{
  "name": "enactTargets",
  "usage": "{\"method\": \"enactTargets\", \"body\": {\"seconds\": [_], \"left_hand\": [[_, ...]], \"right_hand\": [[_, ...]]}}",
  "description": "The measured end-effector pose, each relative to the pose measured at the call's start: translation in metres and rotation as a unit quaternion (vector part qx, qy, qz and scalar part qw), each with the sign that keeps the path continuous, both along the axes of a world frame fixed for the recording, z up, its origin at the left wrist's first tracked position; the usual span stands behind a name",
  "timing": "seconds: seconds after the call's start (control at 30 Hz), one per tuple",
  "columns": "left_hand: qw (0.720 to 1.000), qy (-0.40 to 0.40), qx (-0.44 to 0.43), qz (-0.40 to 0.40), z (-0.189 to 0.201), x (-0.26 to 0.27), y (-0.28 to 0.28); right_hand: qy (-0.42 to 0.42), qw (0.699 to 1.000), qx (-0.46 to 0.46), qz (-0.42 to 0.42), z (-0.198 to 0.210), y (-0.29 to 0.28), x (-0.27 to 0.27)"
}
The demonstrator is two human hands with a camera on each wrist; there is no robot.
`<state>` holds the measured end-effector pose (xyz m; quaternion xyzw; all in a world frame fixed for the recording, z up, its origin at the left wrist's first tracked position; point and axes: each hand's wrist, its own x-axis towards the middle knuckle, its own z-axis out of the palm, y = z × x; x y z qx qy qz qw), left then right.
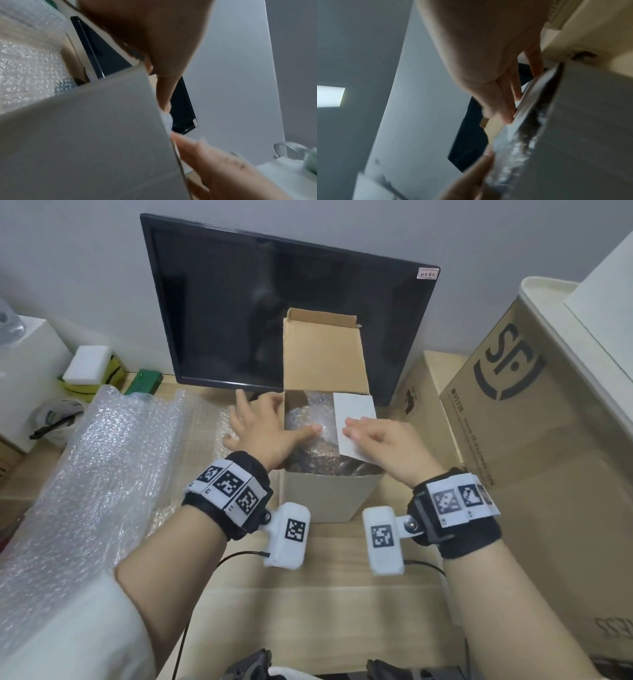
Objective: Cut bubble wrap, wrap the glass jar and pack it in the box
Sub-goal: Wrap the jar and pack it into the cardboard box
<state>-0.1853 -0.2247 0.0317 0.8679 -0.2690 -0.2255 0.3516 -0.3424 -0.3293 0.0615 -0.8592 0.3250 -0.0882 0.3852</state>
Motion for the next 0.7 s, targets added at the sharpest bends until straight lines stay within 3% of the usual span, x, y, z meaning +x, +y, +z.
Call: {"method": "enactTargets", "body": {"seconds": [0.07,0.13,0.23,0.3,0.33,0.4,0.47,0.57,0.63,0.7], "left_hand": [[0.998,0.061,-0.004,0.012,0.006,0.009,0.003],[0.989,0.132,-0.064,0.019,0.016,0.021,0.007],[0.974,0.137,-0.175,0.036,0.043,0.028,0.014],[0.968,0.153,-0.193,-0.048,0.058,0.016,0.013],[0.971,0.146,-0.15,-0.117,0.061,0.007,0.011],[0.961,0.055,0.005,-0.269,0.055,-0.011,0.007],[0.917,-0.099,0.121,-0.366,0.047,-0.02,0.001],[0.876,-0.207,0.178,-0.397,0.044,-0.023,-0.002],[0.866,-0.238,0.185,-0.4,0.043,-0.025,-0.001],[0.86,-0.252,0.183,-0.404,0.039,-0.027,-0.001]], "right_hand": [[0.049,0.996,-0.062,0.032,-0.004,-0.003,0.001],[0.076,0.993,-0.077,0.039,-0.004,-0.006,0.0],[0.09,0.989,-0.102,0.052,-0.002,-0.005,0.002],[0.085,0.991,-0.097,0.044,-0.002,-0.006,0.004],[0.084,0.992,-0.084,0.041,-0.002,-0.008,0.004],[0.094,0.991,-0.084,0.049,-0.002,-0.01,0.005],[0.091,0.991,-0.082,0.045,-0.001,-0.014,0.006],[0.023,0.999,-0.043,0.014,0.004,-0.022,0.012],[-0.027,0.999,-0.023,-0.028,0.008,-0.032,0.024],[-0.02,0.998,-0.013,-0.062,0.012,-0.043,0.037]]}}
